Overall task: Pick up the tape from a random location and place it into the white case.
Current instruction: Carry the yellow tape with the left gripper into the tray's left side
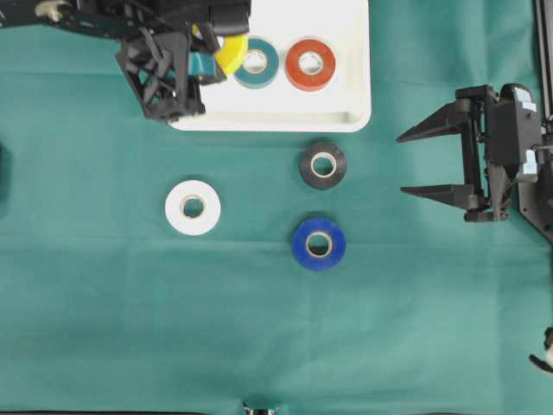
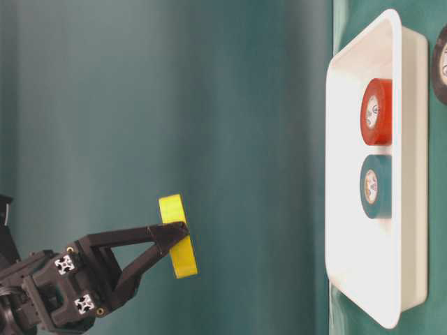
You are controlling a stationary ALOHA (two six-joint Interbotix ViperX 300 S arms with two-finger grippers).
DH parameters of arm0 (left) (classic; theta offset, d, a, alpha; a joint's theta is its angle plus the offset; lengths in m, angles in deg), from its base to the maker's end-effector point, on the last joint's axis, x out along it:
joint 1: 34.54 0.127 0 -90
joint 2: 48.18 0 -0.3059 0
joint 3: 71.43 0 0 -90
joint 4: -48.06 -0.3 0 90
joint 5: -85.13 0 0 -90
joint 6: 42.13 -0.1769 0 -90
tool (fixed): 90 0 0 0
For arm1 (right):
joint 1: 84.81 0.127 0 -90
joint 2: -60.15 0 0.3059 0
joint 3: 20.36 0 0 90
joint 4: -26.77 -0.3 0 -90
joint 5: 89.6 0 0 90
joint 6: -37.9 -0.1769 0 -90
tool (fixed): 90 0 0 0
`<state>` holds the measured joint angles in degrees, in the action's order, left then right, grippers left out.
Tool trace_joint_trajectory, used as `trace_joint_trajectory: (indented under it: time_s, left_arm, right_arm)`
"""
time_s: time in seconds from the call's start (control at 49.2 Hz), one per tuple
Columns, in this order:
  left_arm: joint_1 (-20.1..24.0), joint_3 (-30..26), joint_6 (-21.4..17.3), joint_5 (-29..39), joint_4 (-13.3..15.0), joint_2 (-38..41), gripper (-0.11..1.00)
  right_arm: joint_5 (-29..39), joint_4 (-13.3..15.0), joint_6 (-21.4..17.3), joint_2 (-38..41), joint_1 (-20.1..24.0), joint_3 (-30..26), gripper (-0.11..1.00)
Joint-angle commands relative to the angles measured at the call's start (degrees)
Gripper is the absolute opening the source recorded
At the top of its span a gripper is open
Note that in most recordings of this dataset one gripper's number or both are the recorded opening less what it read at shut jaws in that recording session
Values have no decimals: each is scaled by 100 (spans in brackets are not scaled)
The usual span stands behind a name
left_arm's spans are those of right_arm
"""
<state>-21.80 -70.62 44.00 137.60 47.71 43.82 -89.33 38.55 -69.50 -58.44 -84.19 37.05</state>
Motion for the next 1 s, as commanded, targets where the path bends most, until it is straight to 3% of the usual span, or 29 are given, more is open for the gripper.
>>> trace_joint_trajectory:
  time_s: [0.0, 0.976]
  left_arm:
    - [123, -62, -62, -18, -9, -176, 24]
    - [202, 62, -114, 26, -9, -132, 24]
  right_arm:
    - [-26, 18, 9, 0, -9, -132, 82]
    - [-26, 9, 9, 0, -9, -141, 82]
